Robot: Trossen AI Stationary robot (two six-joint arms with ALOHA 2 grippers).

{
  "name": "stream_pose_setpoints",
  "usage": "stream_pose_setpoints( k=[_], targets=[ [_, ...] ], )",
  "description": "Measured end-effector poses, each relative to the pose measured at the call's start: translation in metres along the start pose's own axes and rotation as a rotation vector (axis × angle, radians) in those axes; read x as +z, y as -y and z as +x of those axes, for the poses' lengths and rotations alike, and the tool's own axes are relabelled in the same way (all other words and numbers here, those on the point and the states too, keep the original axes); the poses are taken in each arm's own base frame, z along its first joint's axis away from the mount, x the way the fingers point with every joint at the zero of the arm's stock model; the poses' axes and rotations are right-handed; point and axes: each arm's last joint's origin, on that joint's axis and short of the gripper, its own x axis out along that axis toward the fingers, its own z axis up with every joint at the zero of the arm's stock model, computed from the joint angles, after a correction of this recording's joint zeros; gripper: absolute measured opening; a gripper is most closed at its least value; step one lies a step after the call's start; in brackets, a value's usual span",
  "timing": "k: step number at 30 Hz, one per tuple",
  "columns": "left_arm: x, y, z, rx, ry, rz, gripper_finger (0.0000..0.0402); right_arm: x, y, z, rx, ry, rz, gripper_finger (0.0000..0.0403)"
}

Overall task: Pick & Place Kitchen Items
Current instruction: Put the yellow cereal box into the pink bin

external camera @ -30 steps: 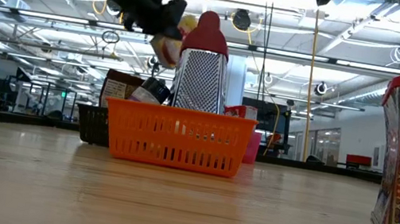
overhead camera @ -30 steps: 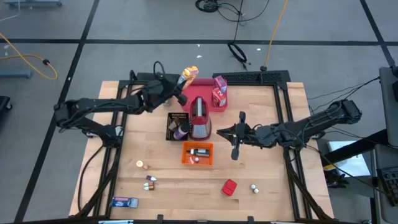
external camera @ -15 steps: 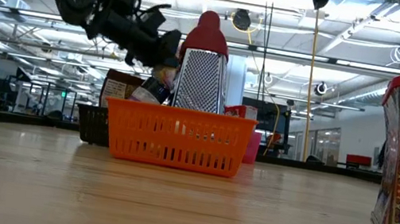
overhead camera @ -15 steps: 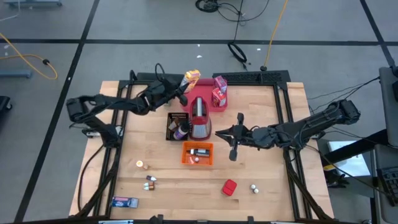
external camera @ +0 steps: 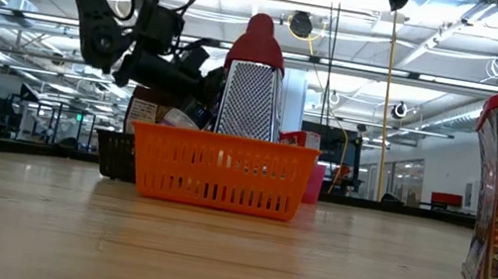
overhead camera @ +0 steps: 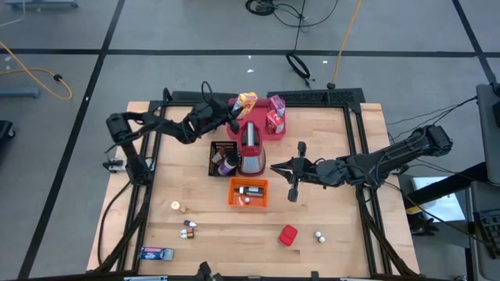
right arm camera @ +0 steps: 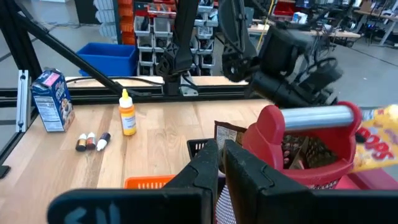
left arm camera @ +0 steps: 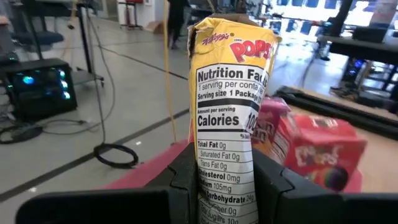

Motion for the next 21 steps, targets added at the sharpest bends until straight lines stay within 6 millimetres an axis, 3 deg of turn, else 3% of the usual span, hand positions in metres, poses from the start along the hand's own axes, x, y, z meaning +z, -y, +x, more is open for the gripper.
stream_pose_setpoints(
  k=[7, 21],
  targets=[
    [-0.016, 0.0, 0.009, -0.031, -0.041, -0.012, 0.0088, 0.0, 0.0, 0.0, 0.0, 0.0, -0.002, 0.0018],
    [-0.017, 0.001, 0.009, -0.05, -0.055, -0.016, 0.0088, 0.0, 0.0, 0.0, 0.0, 0.0, -0.002, 0.0018]
  ],
)
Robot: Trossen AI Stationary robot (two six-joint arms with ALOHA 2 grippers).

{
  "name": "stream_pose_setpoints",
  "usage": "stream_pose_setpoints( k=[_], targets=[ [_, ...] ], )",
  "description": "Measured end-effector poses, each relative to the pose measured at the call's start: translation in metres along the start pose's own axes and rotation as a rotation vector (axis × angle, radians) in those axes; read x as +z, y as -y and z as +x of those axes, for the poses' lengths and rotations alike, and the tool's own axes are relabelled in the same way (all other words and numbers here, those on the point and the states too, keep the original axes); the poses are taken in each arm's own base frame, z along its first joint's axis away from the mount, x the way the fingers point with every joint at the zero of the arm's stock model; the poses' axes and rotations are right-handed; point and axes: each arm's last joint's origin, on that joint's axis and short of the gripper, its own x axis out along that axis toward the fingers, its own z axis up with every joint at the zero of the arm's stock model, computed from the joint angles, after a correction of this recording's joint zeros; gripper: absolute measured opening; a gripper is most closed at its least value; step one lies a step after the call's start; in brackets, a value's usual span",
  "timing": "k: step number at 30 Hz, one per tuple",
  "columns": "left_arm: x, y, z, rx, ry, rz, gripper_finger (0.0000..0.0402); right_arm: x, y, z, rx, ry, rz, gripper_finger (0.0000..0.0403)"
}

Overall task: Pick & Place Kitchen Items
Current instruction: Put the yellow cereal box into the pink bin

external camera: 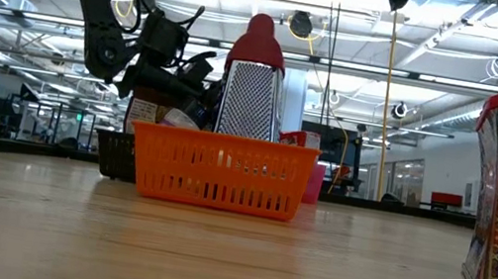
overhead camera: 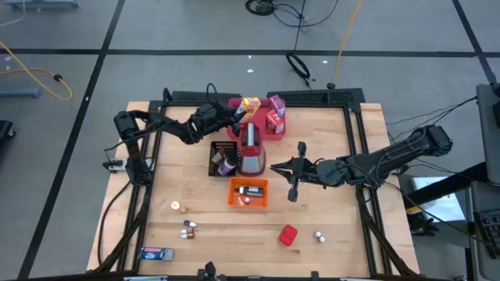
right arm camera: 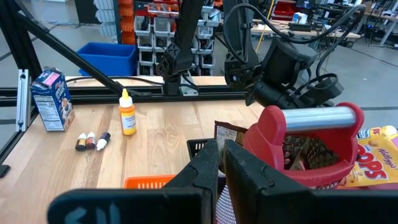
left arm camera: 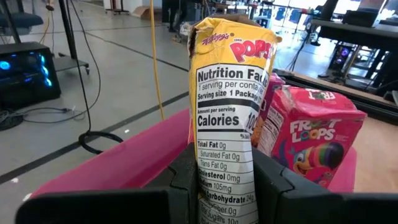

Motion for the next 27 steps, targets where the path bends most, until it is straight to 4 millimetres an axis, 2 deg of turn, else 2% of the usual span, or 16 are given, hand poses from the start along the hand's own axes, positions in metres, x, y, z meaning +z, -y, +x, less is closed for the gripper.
stream_pose_setpoints(
  k=[19, 27],
  targets=[
    [-0.0011, 0.0018, -0.0001, -0.037, -0.014, 0.008, 0.0092, 0.0004, 0.0, -0.0001, 0.0, 0.002, 0.001, 0.0018],
    [-0.0012, 0.0017, -0.0001, -0.033, -0.016, -0.003, 0.0179, 0.0004, 0.0, -0.0001, 0.0, 0.002, 0.001, 0.0018]
  ],
)
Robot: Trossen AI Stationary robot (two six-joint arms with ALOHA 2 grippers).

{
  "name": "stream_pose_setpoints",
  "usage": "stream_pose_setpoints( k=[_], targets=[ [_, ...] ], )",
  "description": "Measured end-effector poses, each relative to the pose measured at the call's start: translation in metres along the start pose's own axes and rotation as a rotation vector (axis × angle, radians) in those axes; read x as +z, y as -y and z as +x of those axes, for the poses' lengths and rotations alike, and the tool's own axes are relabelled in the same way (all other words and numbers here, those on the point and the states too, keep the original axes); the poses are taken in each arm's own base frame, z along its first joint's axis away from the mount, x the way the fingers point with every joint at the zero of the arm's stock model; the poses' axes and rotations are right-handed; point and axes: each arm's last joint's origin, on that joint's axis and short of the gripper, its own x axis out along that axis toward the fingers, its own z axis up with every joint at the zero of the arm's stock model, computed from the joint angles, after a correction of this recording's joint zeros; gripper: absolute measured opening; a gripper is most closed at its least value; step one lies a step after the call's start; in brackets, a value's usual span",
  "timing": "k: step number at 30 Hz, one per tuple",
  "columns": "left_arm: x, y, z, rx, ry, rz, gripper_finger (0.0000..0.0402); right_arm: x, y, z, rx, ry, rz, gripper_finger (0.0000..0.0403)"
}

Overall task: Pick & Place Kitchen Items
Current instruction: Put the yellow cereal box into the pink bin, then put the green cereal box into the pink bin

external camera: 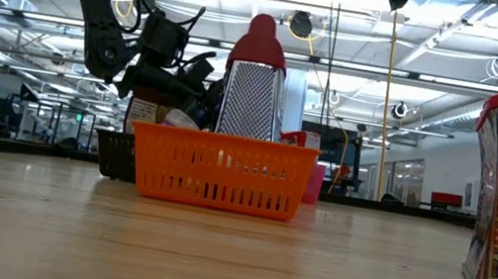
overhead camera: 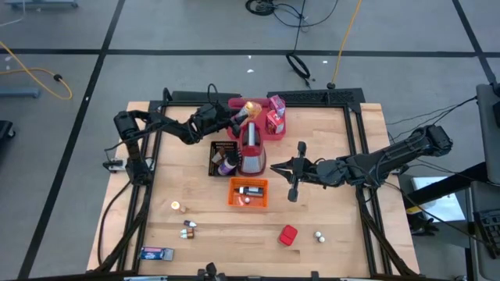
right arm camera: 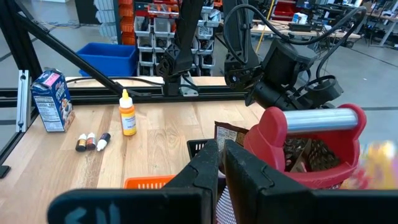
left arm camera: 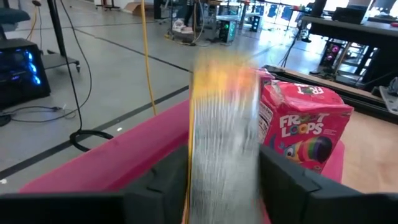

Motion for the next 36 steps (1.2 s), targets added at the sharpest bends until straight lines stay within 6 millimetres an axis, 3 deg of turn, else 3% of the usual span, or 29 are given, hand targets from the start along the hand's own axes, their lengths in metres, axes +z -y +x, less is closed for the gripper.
stream_pose_setpoints(
  k=[5, 12, 20, 27, 36],
  targets=[
    [0.0, 0.0, 0.0, 0.0, -0.002, 0.006, 0.0211, 0.0, 0.0, 0.0, 0.0, 0.0, 0.0, 0.0018],
    [0.0, 0.0, 0.0, -0.005, -0.001, 0.022, 0.0216, 0.0, 0.0, 0.0, 0.0, 0.0, 0.0, 0.0018],
    [0.028, 0.002, -0.01, 0.008, 0.064, 0.038, 0.0216, 0.0, 0.0, 0.0, 0.0, -0.001, 0.005, 0.0018],
    [0.056, 0.003, -0.035, 0.153, -0.015, 0.139, 0.0216, 0.0, 0.0, 0.0, 0.0, -0.001, 0.005, 0.0018],
    [0.078, 0.001, -0.083, 0.407, -0.198, 0.07, 0.0216, 0.0, 0.0, 0.0, 0.0, -0.001, -0.001, 0.0018]
  ],
)
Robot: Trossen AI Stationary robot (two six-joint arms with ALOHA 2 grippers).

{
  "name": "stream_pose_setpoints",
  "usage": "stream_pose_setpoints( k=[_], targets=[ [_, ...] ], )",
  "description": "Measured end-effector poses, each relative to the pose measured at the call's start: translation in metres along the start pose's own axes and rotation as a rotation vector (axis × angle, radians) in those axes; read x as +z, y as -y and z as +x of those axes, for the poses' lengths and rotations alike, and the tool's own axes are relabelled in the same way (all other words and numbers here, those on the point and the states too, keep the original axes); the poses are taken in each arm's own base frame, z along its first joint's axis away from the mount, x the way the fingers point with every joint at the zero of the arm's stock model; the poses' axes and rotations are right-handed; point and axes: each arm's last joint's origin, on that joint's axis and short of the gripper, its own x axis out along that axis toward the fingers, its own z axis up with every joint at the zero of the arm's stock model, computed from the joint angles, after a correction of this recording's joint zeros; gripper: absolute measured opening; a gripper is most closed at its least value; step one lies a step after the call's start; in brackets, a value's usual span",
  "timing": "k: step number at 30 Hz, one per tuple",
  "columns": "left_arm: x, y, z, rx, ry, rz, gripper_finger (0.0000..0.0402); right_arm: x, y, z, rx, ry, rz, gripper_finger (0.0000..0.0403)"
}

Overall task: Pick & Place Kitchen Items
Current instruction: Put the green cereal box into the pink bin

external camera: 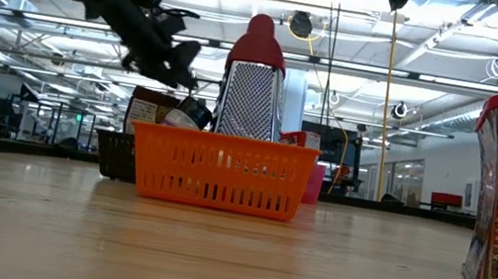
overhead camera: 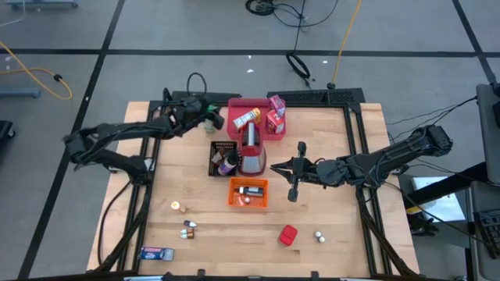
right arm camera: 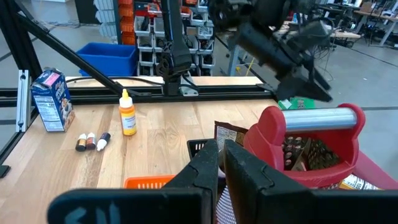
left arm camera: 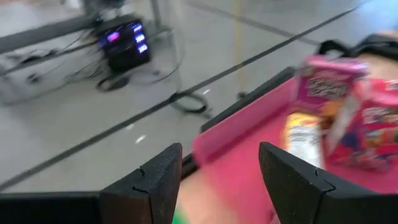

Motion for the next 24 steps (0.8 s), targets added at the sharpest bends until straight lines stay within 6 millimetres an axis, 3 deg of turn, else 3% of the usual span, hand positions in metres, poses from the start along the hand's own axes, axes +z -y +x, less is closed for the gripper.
stream_pose_setpoints(
  k=[7, 24],
  targets=[
    [-0.003, -0.011, -0.024, 0.087, -0.111, -0.069, 0.0216, 0.0, 0.0, 0.0, 0.0, 0.002, 0.001, 0.0018],
    [-0.013, -0.011, -0.026, 0.056, -0.223, -0.159, 0.0216, 0.0, 0.0, 0.0, -0.002, 0.004, 0.002, 0.0018]
  ],
)
